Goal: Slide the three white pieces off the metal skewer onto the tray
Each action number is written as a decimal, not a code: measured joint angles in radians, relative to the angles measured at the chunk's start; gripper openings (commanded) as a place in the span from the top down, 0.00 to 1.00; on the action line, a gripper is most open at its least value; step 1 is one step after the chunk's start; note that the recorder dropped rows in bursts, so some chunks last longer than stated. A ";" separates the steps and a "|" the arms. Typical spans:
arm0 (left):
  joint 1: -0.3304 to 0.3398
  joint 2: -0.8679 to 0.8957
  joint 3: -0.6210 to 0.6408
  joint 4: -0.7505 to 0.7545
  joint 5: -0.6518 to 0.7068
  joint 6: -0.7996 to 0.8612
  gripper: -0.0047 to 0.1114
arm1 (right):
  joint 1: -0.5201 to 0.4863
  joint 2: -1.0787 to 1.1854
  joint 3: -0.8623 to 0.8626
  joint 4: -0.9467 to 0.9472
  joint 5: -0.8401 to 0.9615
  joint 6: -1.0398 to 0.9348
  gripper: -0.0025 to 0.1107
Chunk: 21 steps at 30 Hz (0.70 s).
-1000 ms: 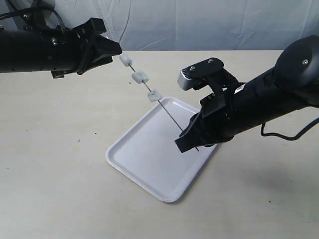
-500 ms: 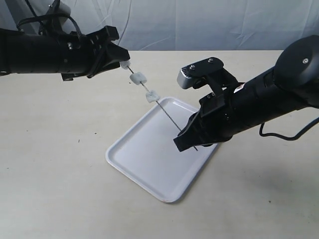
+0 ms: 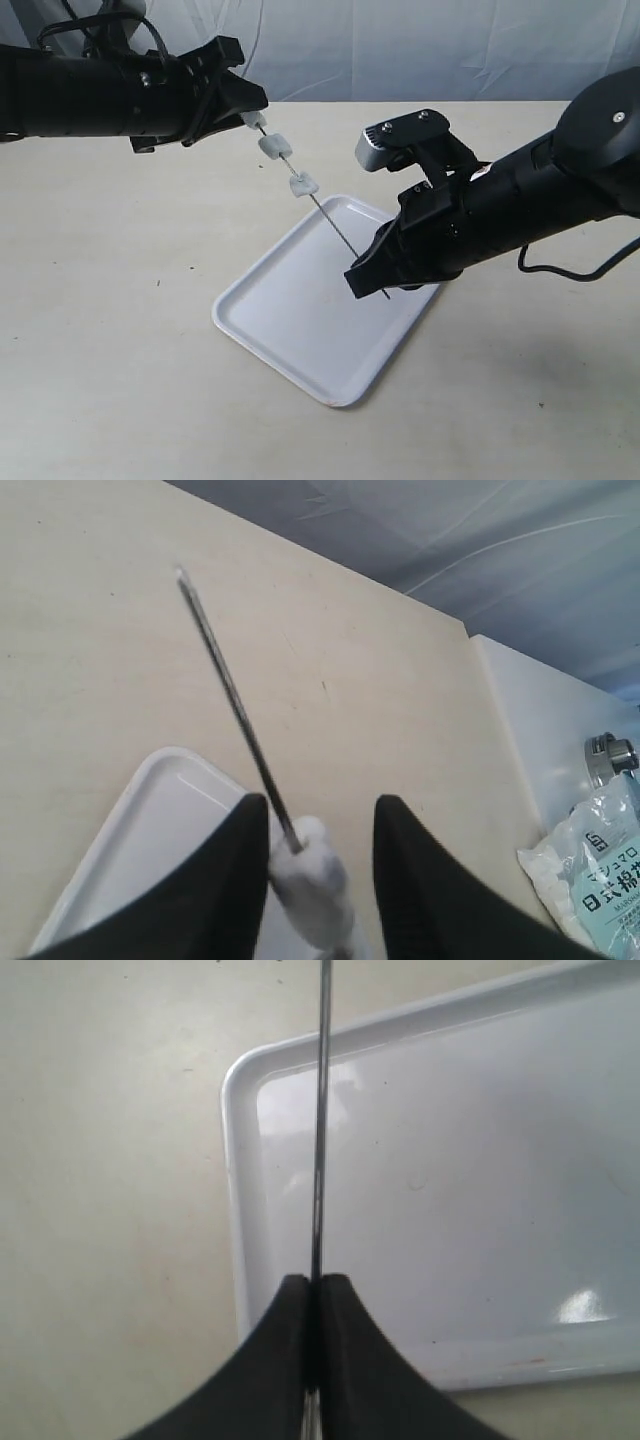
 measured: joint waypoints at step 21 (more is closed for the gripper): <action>-0.013 0.004 -0.023 0.002 0.004 -0.010 0.96 | 0.000 -0.007 -0.009 -0.135 0.061 0.117 0.98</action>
